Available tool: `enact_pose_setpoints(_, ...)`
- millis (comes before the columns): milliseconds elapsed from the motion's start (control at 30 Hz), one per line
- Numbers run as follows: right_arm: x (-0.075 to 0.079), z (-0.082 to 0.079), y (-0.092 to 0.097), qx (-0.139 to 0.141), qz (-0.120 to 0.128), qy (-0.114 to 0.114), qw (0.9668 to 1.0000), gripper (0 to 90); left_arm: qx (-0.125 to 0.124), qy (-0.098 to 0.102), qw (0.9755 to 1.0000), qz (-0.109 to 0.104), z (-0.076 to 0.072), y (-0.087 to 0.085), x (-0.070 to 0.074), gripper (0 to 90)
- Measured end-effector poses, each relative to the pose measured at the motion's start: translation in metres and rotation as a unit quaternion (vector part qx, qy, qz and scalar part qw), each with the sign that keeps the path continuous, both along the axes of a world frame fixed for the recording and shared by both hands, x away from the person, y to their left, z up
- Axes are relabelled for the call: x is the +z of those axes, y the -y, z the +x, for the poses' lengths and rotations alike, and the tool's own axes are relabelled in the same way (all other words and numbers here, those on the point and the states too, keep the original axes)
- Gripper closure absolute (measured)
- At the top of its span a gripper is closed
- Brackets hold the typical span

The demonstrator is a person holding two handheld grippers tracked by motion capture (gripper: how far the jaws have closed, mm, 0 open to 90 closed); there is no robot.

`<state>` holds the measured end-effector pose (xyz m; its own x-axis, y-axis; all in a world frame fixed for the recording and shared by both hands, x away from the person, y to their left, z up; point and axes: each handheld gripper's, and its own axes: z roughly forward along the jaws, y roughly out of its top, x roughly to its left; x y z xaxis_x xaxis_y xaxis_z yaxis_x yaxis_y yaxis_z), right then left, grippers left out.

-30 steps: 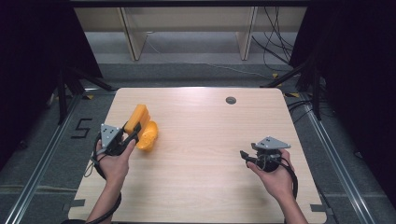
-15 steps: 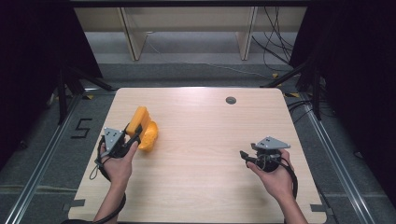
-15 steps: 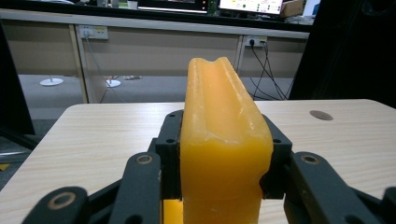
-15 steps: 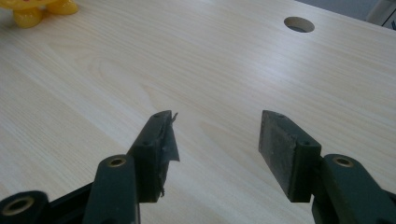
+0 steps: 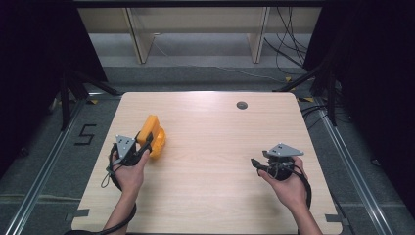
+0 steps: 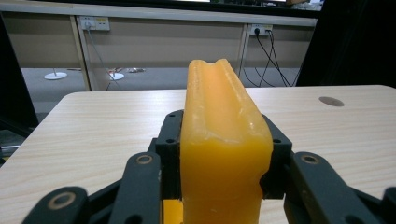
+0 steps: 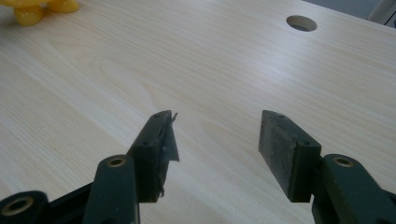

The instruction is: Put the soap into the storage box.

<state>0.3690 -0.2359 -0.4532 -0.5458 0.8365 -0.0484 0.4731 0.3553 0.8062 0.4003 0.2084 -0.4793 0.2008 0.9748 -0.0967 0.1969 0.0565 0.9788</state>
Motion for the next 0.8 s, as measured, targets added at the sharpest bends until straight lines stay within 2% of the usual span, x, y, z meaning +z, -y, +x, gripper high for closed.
enact_pose_setpoints(67,0.000,0.000,0.000,0.000,0.000,0.000,1.0000,45.4,-0.002,-0.004,1.0000,-0.003,0.001,0.001,-0.004,60.2)
enact_pose_setpoints(200,0.000,0.000,0.001,0.002,0.002,0.001,1.0000,45.3,-0.004,-0.010,0.9999,0.005,0.003,0.001,-0.009,60.2)
enact_pose_setpoints(233,-0.001,0.001,0.002,0.007,-0.003,0.008,0.9999,45.3,-0.005,-0.010,0.9999,0.005,0.003,0.002,-0.010,60.2)
enact_pose_setpoints(300,0.000,0.001,0.002,0.005,-0.006,0.010,0.9999,45.3,-0.006,-0.012,0.9999,0.008,0.004,0.002,-0.012,60.2)
enact_pose_setpoints(367,-0.001,0.001,0.002,0.005,-0.007,0.009,0.9999,45.3,-0.007,-0.015,0.9998,0.010,0.005,0.003,-0.014,60.2)
enact_pose_setpoints(400,0.000,0.000,0.001,0.000,0.000,0.001,1.0000,45.2,-0.009,-0.015,0.9998,0.012,0.006,0.003,-0.014,60.2)
enact_pose_setpoints(600,0.000,0.000,0.000,0.001,0.001,-0.005,1.0000,45.2,-0.008,-0.027,0.9996,0.008,0.008,0.003,-0.015,60.0)
enact_pose_setpoints(800,0.000,0.000,0.000,0.001,-0.002,-0.002,1.0000,45.1,-0.011,-0.032,0.9992,0.022,0.008,0.004,-0.013,59.7)
